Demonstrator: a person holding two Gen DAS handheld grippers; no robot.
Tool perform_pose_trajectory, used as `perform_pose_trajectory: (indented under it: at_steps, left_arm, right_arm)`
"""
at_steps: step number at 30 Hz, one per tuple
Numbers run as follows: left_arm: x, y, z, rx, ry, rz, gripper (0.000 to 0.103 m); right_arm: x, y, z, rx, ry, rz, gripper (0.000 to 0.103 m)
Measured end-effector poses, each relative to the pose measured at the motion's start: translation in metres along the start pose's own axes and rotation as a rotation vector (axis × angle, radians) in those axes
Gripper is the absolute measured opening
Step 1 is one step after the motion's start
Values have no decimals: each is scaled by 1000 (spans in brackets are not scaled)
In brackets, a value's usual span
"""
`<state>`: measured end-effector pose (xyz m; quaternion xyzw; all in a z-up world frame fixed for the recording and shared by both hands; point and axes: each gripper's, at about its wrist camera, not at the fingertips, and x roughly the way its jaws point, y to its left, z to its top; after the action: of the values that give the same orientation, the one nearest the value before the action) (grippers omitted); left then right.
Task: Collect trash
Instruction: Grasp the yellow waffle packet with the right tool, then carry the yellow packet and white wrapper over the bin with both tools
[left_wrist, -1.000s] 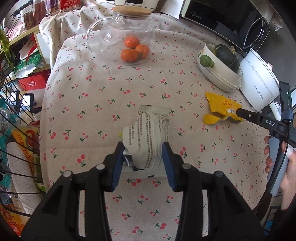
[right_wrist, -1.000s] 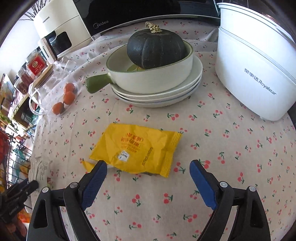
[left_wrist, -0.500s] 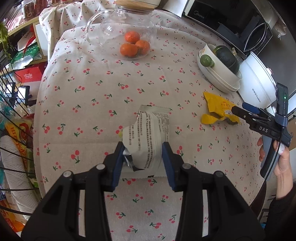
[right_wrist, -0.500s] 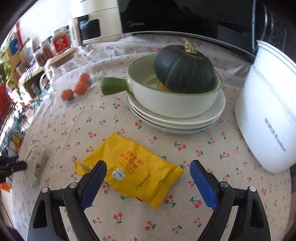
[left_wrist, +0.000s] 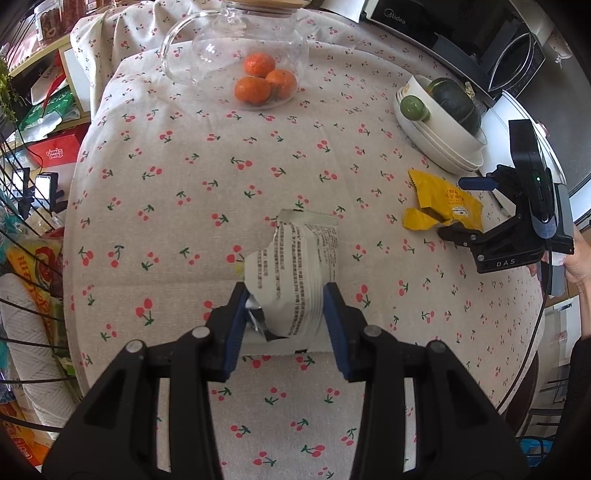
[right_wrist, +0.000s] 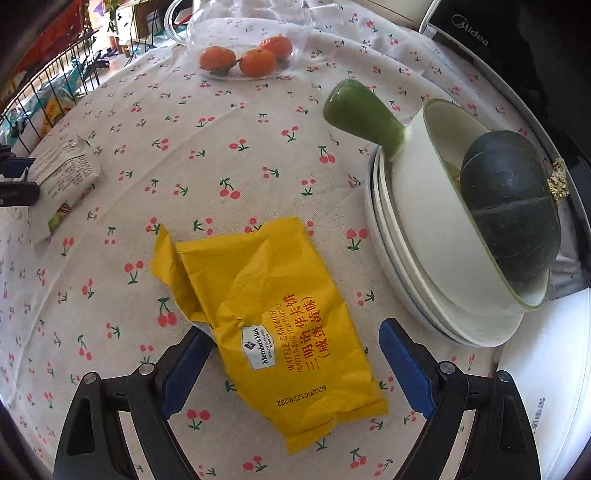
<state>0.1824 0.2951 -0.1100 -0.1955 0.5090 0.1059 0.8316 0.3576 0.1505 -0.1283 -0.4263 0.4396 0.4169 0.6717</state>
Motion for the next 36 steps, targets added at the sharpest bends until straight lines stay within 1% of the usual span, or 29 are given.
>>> perform_pose_trajectory:
  at_steps: [3, 4, 6, 8, 11, 12, 15, 19, 27, 29, 32, 36]
  left_arm:
    - [3, 0, -1, 4, 9, 4, 43]
    - [4, -1, -1, 4, 10, 3, 43]
    - [3, -1, -1, 2, 12, -3, 43]
    - [1, -3, -2, -1, 12, -16, 43]
    - [-3, -8, -5, 4, 11, -40, 43]
    - [-6, -11, -7, 12, 8, -44, 43]
    - [-16, -18, -12, 26, -5, -63, 43]
    - [-30, -28, -20, 46, -18, -95, 43]
    - [-50, -61, -37, 113, -51, -145, 43]
    - [-54, -68, -41, 129, -58, -157, 43]
    - [-58, -78, -48, 144, -63, -180, 43]
    - [-57, -91, -58, 173, -55, -194, 43]
  right_arm:
    - [3, -7, -3, 62, 0, 43, 89]
    - [3, -8, -4, 83, -2, 58, 81]
    - [-1, -7, -9, 125, -10, 89, 69]
    - [-6, -1, -17, 153, -9, 94, 66]
    - [-16, 11, -32, 195, -2, 106, 55]
    - [-21, 16, -39, 211, -2, 112, 53]
    - [-34, 33, -66, 248, 4, 120, 52]
    - [-50, 56, -105, 294, 33, 79, 52]
    - [-97, 85, -195, 469, -19, 41, 51]
    - [-107, 87, -214, 516, -25, 29, 51]
    - [-121, 77, -248, 589, -31, 17, 51]
    - [-142, 71, -275, 658, -27, -6, 51]
